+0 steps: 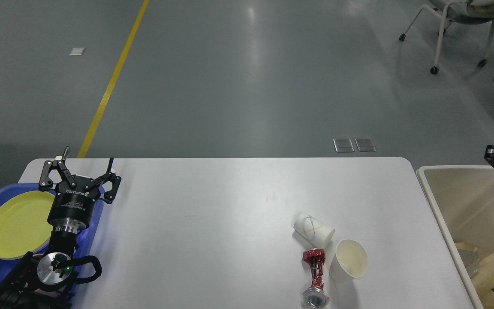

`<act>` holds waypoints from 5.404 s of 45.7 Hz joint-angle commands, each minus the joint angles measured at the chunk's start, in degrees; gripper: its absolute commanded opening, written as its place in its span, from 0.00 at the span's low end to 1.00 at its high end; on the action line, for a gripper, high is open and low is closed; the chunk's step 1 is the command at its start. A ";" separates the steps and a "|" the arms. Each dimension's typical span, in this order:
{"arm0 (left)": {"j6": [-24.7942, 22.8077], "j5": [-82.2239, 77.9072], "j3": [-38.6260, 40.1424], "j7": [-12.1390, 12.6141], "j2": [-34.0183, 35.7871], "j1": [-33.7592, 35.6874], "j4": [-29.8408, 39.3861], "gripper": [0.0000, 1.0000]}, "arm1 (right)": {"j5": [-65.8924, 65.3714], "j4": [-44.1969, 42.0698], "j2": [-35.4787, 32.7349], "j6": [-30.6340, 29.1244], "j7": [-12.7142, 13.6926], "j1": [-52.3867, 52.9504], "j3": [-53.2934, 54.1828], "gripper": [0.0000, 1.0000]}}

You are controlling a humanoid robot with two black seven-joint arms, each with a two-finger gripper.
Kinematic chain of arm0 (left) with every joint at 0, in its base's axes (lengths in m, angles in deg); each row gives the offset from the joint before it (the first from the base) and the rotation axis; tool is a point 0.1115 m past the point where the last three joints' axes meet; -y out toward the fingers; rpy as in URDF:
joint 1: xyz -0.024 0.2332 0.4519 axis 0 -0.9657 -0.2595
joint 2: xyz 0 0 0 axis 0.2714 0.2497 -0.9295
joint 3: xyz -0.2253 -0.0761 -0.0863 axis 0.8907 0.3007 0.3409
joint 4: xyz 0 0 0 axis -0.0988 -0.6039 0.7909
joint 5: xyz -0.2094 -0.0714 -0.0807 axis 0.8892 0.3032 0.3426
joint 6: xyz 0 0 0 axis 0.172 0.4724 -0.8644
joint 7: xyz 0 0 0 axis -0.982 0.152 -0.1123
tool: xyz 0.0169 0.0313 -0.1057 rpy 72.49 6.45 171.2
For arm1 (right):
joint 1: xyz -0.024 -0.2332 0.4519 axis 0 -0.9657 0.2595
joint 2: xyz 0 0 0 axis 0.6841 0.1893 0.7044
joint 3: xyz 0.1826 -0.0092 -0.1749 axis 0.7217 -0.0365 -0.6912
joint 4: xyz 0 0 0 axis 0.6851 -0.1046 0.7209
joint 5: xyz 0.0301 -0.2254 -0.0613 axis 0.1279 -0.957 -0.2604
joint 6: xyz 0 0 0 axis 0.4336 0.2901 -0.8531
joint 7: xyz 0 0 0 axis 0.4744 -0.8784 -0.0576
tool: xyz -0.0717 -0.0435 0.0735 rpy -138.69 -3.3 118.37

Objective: Tidy desktop
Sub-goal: 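Carry the foil tray to the beige bin and release it, then raise the right gripper out of the beige bin, then move the right gripper down to the upright white paper cup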

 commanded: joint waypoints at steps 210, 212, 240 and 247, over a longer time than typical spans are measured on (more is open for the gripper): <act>0.05 0.00 0.00 0.01 0.00 0.02 0.00 0.96 | 12.79 24.32 29.36 -14.41 -19.41 16.59 -5.37 0.98; 0.05 0.00 0.00 0.09 0.00 0.02 0.00 0.96 | 12.71 24.15 29.53 -11.87 -19.33 14.04 -4.84 0.98; 0.05 0.00 0.00 0.09 0.00 0.02 0.00 0.96 | 12.97 21.33 33.58 19.34 -19.41 -11.37 -4.49 0.98; 0.05 0.00 0.00 0.09 -0.08 0.02 0.00 0.96 | 13.06 20.37 33.75 20.40 -19.41 -13.13 -2.38 0.98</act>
